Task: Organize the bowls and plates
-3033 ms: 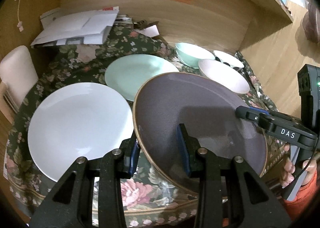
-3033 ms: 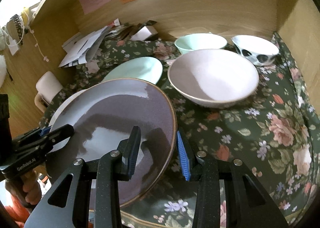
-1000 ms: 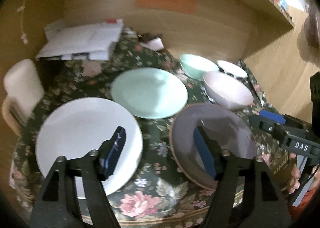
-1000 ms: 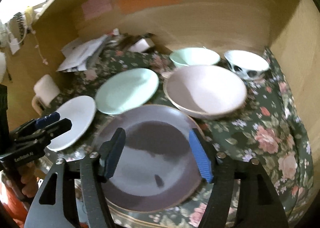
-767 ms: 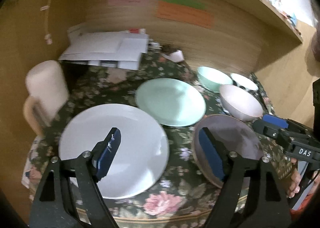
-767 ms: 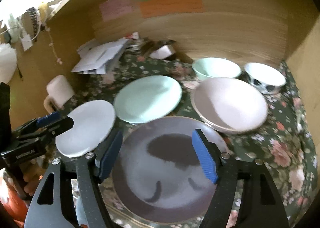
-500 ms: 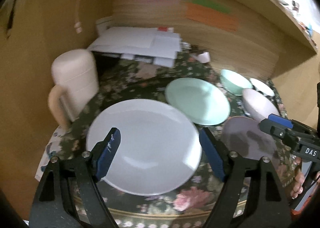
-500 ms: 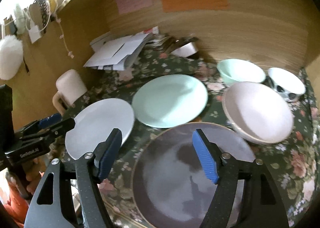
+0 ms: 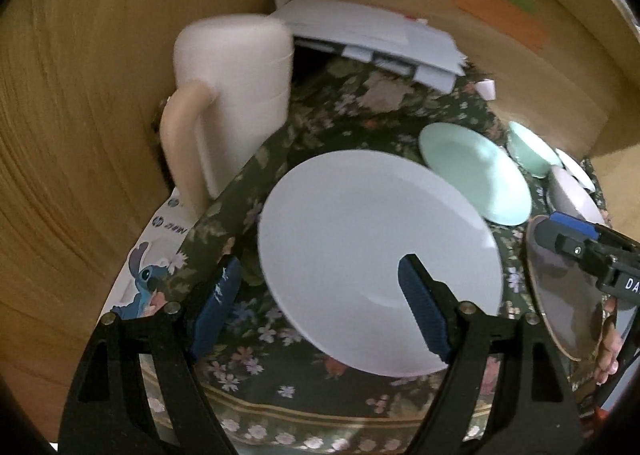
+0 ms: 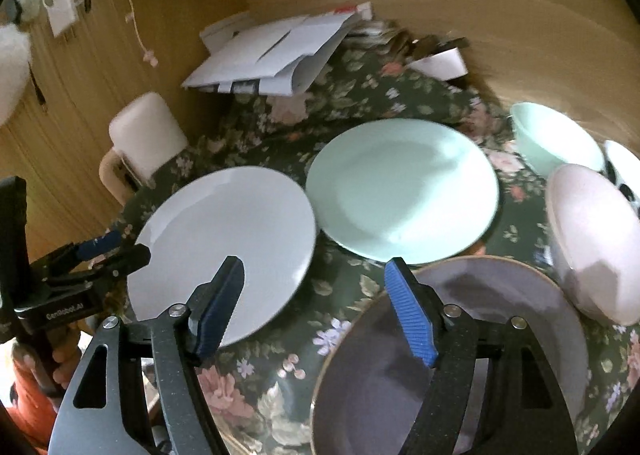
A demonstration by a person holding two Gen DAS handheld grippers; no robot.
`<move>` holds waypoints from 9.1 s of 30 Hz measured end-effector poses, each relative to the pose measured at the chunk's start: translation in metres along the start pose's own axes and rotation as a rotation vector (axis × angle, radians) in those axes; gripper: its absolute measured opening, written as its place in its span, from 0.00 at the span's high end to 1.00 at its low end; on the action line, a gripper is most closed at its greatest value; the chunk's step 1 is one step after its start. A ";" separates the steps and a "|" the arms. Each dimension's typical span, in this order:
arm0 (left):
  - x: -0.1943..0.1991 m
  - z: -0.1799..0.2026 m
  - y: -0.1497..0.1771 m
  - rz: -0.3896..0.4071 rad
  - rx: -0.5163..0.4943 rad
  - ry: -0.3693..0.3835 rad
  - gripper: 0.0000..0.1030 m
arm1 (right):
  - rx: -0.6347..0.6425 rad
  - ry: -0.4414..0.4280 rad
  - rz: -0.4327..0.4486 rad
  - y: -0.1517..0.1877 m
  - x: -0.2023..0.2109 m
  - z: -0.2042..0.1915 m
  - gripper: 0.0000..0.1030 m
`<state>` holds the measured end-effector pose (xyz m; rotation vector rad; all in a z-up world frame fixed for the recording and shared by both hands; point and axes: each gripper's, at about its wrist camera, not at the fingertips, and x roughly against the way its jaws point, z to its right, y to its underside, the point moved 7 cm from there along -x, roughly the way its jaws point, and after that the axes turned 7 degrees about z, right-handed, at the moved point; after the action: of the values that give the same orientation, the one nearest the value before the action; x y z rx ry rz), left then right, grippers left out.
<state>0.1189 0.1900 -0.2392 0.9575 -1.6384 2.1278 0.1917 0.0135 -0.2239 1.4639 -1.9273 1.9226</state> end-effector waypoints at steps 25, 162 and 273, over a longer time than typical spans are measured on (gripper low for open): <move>-0.038 -0.010 0.007 -0.088 0.011 0.050 0.50 | -0.052 -0.071 -0.209 0.005 -0.076 -0.012 0.64; -0.002 0.164 -0.017 0.028 -0.245 0.227 0.33 | -0.158 0.242 0.135 0.013 0.118 0.124 0.47; -0.008 0.119 -0.049 0.057 -0.208 0.219 0.53 | -0.031 0.050 0.020 -0.028 0.041 0.063 0.68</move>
<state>0.1927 0.0952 -0.1923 0.5991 -1.7497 1.9682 0.2217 -0.0532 -0.1912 1.3802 -1.9482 1.9097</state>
